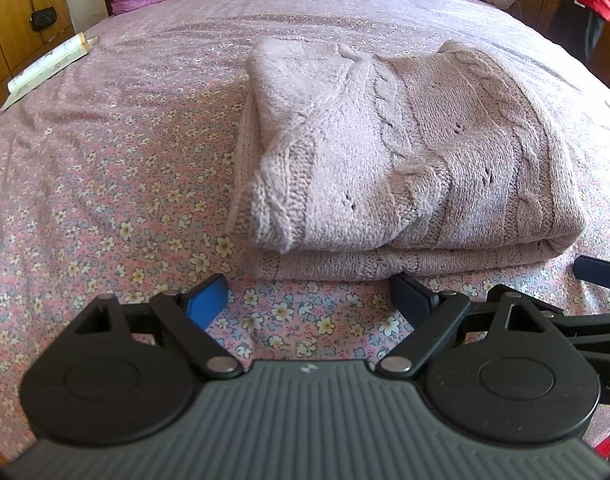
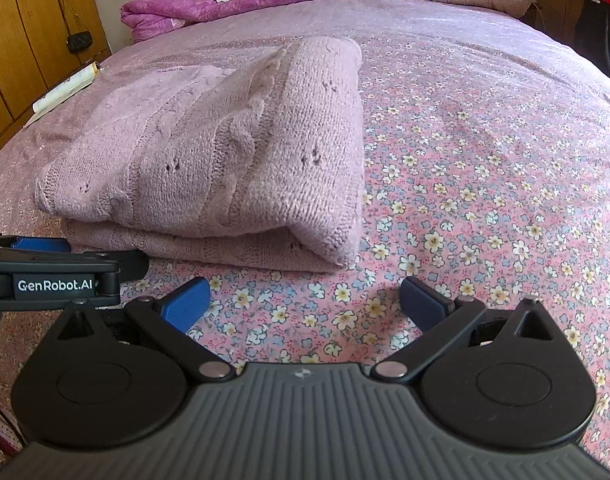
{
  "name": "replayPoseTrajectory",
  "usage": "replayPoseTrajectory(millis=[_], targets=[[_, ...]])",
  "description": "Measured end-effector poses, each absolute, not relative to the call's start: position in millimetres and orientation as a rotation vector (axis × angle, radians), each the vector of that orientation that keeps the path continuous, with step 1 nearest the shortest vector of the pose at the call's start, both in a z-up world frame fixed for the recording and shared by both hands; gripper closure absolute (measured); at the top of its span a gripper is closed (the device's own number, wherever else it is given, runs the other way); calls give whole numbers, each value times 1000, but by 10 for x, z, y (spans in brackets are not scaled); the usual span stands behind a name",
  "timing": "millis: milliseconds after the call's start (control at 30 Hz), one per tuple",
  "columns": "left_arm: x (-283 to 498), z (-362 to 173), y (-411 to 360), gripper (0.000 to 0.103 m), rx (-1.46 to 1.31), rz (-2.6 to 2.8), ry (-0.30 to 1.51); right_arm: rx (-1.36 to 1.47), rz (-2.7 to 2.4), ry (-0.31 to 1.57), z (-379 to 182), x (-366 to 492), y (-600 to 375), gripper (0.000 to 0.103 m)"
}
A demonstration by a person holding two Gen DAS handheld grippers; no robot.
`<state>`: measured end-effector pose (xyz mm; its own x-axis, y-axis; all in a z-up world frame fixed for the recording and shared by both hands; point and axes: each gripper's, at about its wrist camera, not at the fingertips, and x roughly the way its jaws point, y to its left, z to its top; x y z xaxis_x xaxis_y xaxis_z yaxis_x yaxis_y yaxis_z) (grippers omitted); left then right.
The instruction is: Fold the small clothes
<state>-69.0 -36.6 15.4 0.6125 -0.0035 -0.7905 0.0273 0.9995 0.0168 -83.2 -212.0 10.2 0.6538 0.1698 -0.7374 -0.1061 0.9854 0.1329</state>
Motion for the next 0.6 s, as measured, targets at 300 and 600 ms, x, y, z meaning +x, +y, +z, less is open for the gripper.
replayPoseTrajectory(millis=[300,600], targets=[[-695,154,-359,13,28,-18,911,80,156,844,104,-830,-2122,0],[-696,153,-352,13,28,-17,911,80,156,844,106,-829,-2122,0]])
